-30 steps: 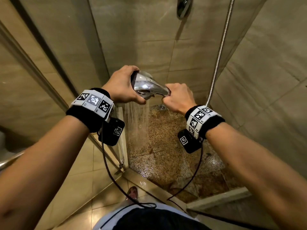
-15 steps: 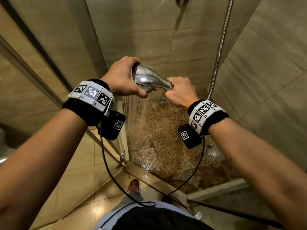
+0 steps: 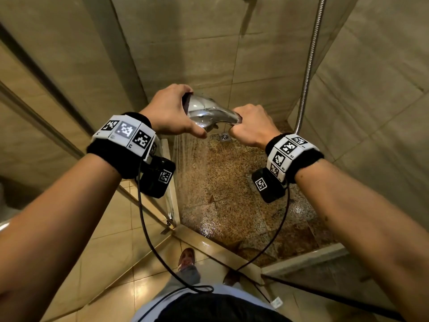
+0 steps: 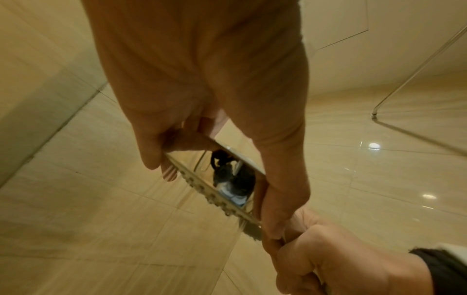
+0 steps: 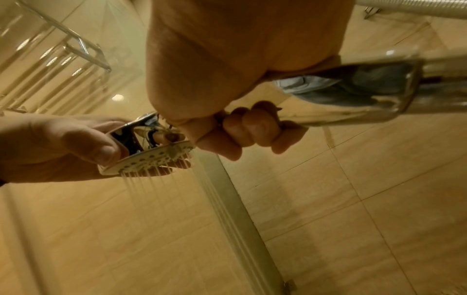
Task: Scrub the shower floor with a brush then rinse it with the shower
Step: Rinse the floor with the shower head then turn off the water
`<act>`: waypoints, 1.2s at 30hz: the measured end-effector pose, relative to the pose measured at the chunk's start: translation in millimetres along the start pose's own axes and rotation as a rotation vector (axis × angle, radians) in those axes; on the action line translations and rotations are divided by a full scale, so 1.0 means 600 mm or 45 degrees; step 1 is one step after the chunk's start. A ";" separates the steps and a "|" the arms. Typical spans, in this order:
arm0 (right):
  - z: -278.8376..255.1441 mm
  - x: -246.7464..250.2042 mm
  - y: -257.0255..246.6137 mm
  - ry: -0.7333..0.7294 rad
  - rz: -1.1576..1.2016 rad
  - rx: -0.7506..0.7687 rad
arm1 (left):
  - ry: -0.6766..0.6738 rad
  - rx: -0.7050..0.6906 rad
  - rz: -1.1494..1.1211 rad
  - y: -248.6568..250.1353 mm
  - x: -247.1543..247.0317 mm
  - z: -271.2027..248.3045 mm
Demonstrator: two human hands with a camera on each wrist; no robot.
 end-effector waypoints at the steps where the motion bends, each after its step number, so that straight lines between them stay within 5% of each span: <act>1: 0.000 0.000 0.001 -0.003 -0.003 -0.002 | -0.006 0.003 -0.001 0.000 -0.001 0.000; 36: 0.003 0.002 0.050 -0.022 -0.022 -0.116 | -0.102 -0.013 -0.005 0.014 -0.046 0.033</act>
Point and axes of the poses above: each hand's wrist, its own z-axis towards the middle knuckle, its own x-axis out of the back of the hand, y = z × x, the point moved 8 cm from there along z, towards the middle knuckle, and after that the axes turned 7 degrees about y, right-handed, at the moved point
